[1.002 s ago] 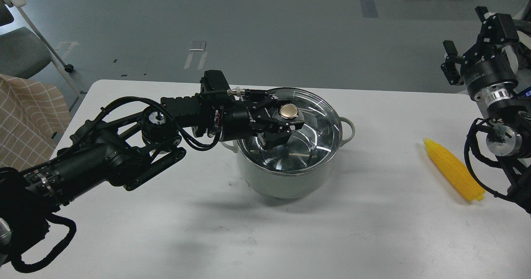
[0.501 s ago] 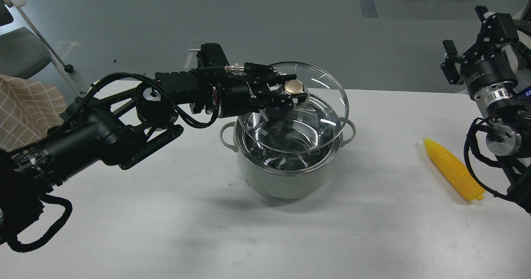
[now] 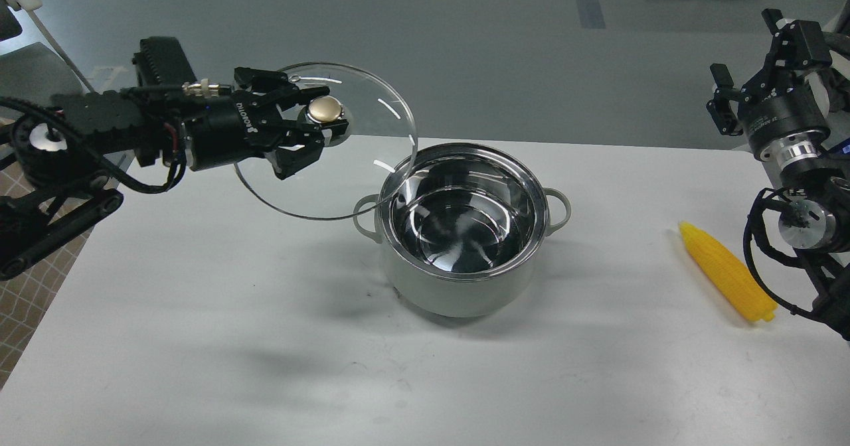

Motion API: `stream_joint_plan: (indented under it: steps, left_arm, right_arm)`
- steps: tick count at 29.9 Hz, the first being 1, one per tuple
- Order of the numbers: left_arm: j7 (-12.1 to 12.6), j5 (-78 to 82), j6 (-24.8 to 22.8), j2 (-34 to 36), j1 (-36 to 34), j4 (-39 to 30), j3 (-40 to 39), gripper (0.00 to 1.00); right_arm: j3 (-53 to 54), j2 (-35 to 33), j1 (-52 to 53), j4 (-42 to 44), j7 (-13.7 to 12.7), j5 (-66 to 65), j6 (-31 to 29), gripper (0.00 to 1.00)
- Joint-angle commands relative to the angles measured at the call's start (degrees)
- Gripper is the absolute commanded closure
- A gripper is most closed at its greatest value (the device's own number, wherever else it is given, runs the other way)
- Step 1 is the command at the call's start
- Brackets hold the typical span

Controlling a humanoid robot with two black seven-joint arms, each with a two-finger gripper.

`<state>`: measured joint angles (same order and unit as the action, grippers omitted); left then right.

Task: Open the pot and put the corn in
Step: 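Lift the glass lid off the pot and carry it toward the left arm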

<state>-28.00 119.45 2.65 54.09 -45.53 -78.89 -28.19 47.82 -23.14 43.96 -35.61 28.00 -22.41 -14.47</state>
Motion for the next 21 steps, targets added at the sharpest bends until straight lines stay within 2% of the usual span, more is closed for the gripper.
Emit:
stream_joint_plan:
  steps: [1, 3, 7, 14, 21]
  left_arm:
    - [0.0, -2.7, 5.9, 4.2, 6.9, 0.7, -0.5, 1.0]
    - [0.0, -3.8, 8.2, 4.6, 9.6, 1.5, -0.5, 1.0]
    - [0.0, -5.3, 14.3, 4.7, 14.1, 7.6, -0.5, 1.0]
    - [0.0, -10.4, 18.8, 3.5, 17.7, 14.8, 0.0, 1.0]
    - [0.0, -10.4, 23.3, -6.4, 18.3, 28.5, 0.3, 1.0]
  right_arm:
    - [0.0, 0.0, 0.0, 0.0, 0.0, 0.0, 0.0, 0.0]
    - [-0.1, 0.0, 0.0, 0.0, 0.0, 0.0, 0.0, 0.0]
    - [-0.1, 0.0, -0.1, 0.0, 0.0, 0.0, 0.0, 0.0]
    - [-0.1, 0.2, -0.2, 0.0, 0.0, 0.0, 0.0, 0.0]
    - [-0.2, 0.3, -0.6, -0.1, 0.0, 0.0, 0.0, 0.0]
